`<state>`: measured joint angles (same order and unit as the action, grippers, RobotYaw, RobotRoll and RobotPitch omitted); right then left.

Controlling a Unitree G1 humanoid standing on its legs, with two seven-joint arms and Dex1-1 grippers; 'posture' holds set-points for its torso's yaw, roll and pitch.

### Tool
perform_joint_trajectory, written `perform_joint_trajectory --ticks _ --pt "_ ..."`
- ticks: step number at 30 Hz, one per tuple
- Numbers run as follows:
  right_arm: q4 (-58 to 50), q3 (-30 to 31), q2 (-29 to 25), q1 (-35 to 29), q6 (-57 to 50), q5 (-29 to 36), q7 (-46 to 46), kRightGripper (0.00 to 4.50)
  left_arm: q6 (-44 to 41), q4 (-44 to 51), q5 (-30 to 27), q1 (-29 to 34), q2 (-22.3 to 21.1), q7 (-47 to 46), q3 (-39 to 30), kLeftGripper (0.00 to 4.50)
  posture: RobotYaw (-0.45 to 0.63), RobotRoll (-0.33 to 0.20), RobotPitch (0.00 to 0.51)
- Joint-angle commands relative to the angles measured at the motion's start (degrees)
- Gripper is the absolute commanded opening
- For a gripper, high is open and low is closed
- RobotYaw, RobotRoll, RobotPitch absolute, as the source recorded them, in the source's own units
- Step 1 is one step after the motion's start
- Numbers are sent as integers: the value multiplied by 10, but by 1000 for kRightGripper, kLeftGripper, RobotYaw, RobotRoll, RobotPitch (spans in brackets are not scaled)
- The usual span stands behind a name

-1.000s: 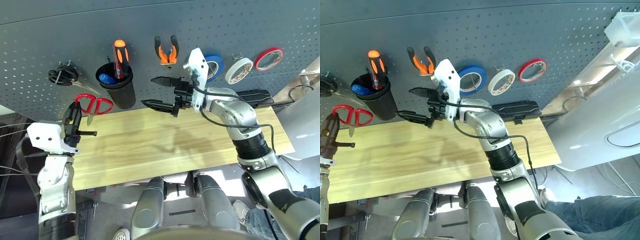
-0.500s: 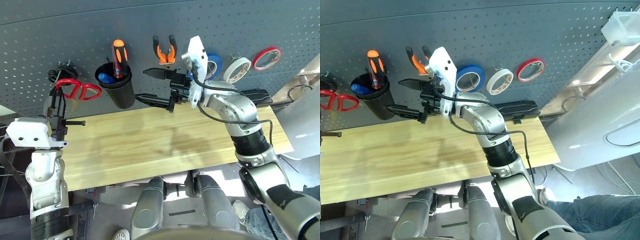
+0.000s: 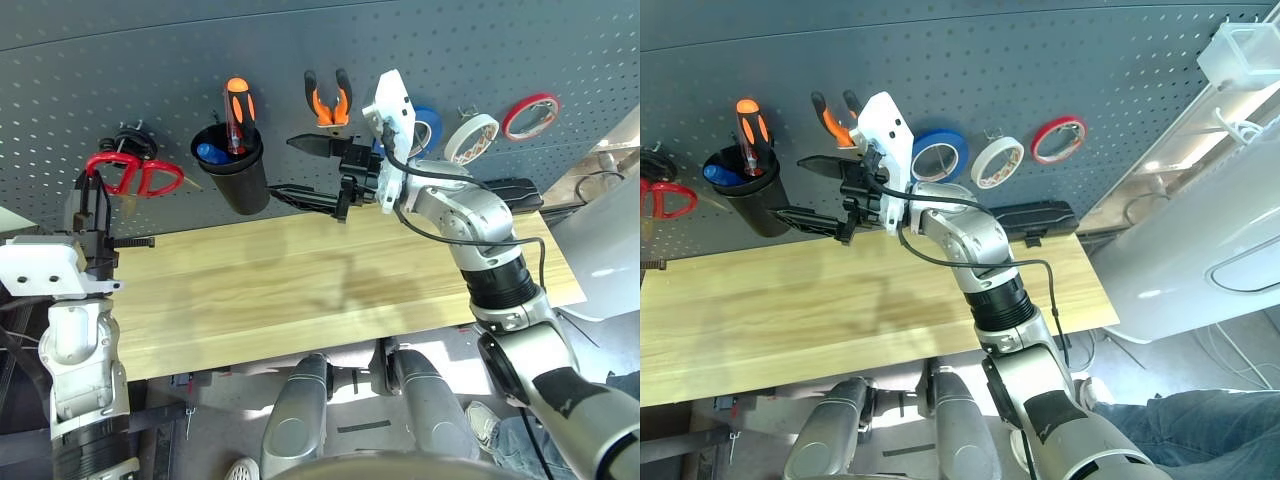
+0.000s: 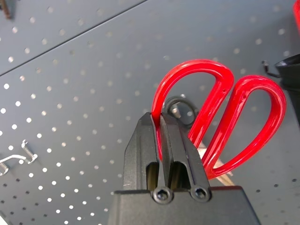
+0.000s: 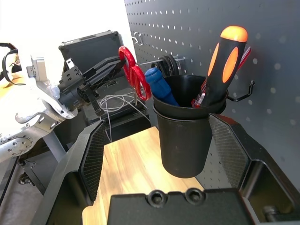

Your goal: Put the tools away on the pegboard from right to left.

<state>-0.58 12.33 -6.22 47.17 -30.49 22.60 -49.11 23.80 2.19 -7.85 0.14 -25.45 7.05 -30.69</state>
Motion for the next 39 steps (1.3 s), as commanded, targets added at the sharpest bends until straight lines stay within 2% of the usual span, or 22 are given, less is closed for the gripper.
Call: perform_joint_trajectory --ticks 1,8,20,21,23,30,32,33,39 --pt "2 0 4 4 4 3 2 4500 -7 -14 10 0 -9 -11 -11 54 88 0 249" --pt "10 -1 2 5 8 -2 12 4500 -45 -11 25 -15 -9 -35 -1 54 83 0 244" --pt "24 1 2 2 20 -12 24 4500 -148 -34 85 -58 -7 -75 37 54 76 0 237" --pt "24 2 1 1 20 -13 25 4500 -163 -34 83 -60 -6 -71 42 643 75 0 237" --pt "25 3 1 -2 20 -14 27 4500 -169 -40 82 -64 -5 -67 50 1148 72 0 236" --pt "73 15 -26 -43 40 -61 47 4500 -180 -66 91 -57 -10 -46 82 3545 66 0 237" --pt "79 14 -30 -61 28 -62 49 4500 -214 -72 80 -53 -6 -22 98 4287 66 0 237" --pt "79 18 -32 -79 25 -66 51 4500 -226 -69 81 -46 -4 -10 111 4464 60 0 239" --pt "149 16 -32 -140 41 -110 97 4500 -305 -83 84 -29 24 -3 151 4464 56 0 249"
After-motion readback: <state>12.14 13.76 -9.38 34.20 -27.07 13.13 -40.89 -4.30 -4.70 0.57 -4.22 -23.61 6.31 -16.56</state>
